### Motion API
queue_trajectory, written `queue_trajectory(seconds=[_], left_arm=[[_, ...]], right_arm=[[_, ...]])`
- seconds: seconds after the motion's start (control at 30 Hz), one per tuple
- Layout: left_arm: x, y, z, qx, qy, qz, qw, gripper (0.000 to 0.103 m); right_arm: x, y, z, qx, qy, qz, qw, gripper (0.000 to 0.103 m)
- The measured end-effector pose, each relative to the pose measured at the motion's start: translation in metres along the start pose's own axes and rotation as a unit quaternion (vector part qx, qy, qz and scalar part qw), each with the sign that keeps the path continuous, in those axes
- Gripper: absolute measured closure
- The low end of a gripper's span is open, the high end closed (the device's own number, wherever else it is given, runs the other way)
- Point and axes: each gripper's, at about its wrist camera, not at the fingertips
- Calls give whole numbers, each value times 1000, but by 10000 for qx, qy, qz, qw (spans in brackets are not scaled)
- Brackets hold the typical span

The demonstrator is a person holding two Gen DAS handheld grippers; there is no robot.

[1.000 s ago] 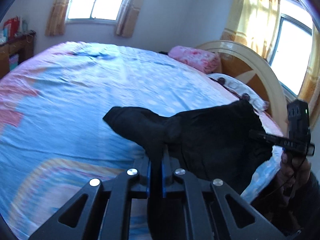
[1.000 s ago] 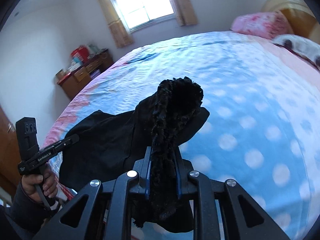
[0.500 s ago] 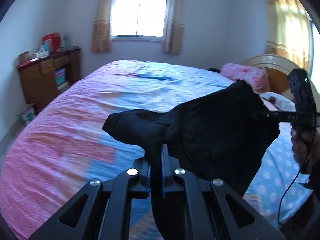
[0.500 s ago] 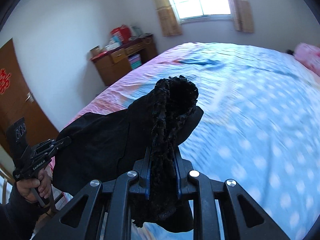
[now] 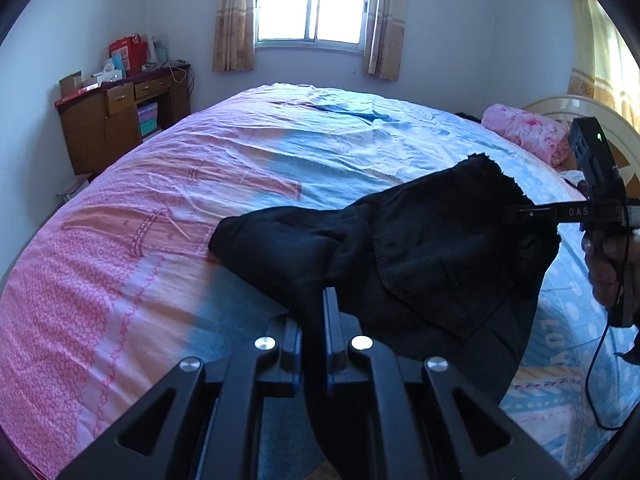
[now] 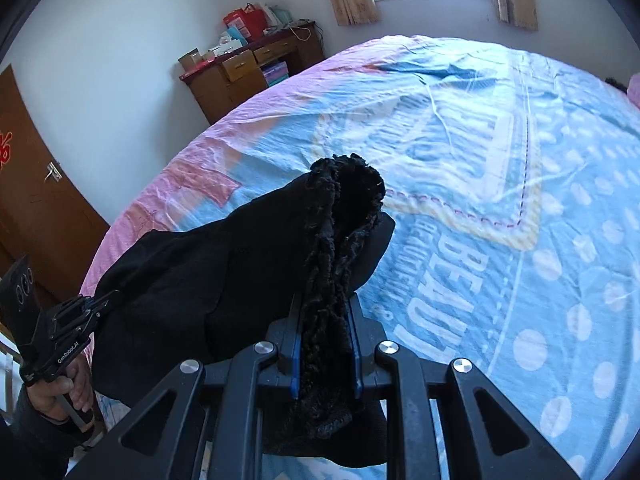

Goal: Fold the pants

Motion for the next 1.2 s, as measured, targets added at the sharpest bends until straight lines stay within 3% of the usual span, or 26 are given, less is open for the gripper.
queue_trajectory(seconds=[0.07,0.13,0.2,0.4,0.5,0.73,1.0,1.2], left_arm=[[4,1,3,12,-19,-55,10000,90],[13,0,5,9,-110,-130,9999,80],[19,0,12,-1,-162,-234,9996,60],[23,-10,14,-258,-254,-489,9981,31],[14,-12,12,-307,-338,-505,9977,31],[-45,7,13,-169,-28,-453,9988,24],[-104,24,24,-332,349,-222,9986,15],[-121,38,19,-214,540,-102,9983,14]], right_arm=[[3,3,0,14,-51,11,10000,84],[7,7,1,102,-115,-16,9999,84],[13,14,4,233,-225,2,9995,80],[23,25,12,464,-378,127,9981,66],[17,22,9,483,-326,261,9980,55],[-50,1,27,347,297,939,9945,49],[-120,-46,85,210,891,977,9910,43],[-149,-72,121,238,1059,816,9907,43]])
Point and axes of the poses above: each gripper's, at about its wrist camera, not at the fingertips, and x roughly the way its jaws point, y to its right, z to its underside, and after that the axes turned 1 degree about y, right-handed
